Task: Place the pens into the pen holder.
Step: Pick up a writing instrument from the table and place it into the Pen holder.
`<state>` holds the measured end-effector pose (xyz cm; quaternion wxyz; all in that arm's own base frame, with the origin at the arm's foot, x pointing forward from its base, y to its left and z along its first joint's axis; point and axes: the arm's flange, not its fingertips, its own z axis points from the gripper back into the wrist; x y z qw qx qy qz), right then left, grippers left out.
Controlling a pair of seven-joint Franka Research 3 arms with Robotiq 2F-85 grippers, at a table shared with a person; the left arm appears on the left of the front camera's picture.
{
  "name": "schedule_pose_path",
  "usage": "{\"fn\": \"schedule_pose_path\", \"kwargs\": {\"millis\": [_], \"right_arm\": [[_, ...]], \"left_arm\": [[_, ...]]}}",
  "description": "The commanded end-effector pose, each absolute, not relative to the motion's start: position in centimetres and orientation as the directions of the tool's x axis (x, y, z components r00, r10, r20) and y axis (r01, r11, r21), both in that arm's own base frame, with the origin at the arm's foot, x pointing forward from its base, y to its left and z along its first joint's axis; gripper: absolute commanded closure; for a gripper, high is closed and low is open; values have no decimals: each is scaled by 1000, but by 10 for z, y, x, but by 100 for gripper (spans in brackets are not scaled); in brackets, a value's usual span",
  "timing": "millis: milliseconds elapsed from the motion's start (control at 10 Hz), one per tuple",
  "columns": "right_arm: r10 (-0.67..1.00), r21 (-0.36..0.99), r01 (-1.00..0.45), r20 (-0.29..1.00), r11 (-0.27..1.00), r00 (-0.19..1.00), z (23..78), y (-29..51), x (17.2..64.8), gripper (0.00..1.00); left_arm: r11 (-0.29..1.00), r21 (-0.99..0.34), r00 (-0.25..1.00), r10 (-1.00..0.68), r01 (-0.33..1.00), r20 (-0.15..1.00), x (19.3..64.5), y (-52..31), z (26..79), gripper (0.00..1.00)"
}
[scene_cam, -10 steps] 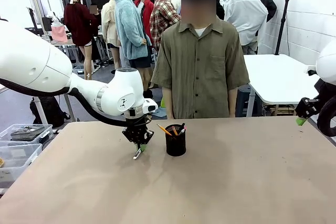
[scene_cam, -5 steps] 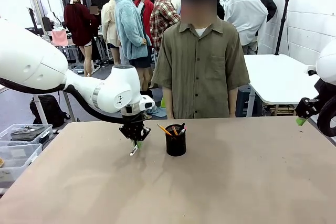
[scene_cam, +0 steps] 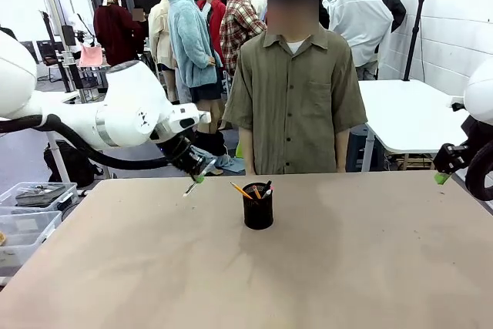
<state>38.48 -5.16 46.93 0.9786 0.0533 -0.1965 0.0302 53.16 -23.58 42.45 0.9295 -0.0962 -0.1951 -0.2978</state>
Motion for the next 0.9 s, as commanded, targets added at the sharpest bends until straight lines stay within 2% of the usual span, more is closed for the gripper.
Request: {"fn": "schedule_pose_path", "kwargs": {"millis": [0, 300, 600, 800], "right_arm": [[27, 67, -58, 390, 996, 921, 465, -48, 383, 31], [27, 67, -58, 390, 996, 921, 465, -48, 383, 31], [27, 67, -58, 390, 996, 921, 465, -48, 383, 31], [27, 67, -58, 390, 996, 921, 465, -48, 383, 31]], "left_arm": [[514, -192, 517, -619, 836, 592, 521, -213, 429, 100], [260, -142, 275, -594, 955, 756, 529, -220, 437, 100], [190, -114, 203, -564, 975, 801, 542, -228, 428, 100], [66, -112, 130, -508, 992, 852, 547, -231, 419, 100]]}}
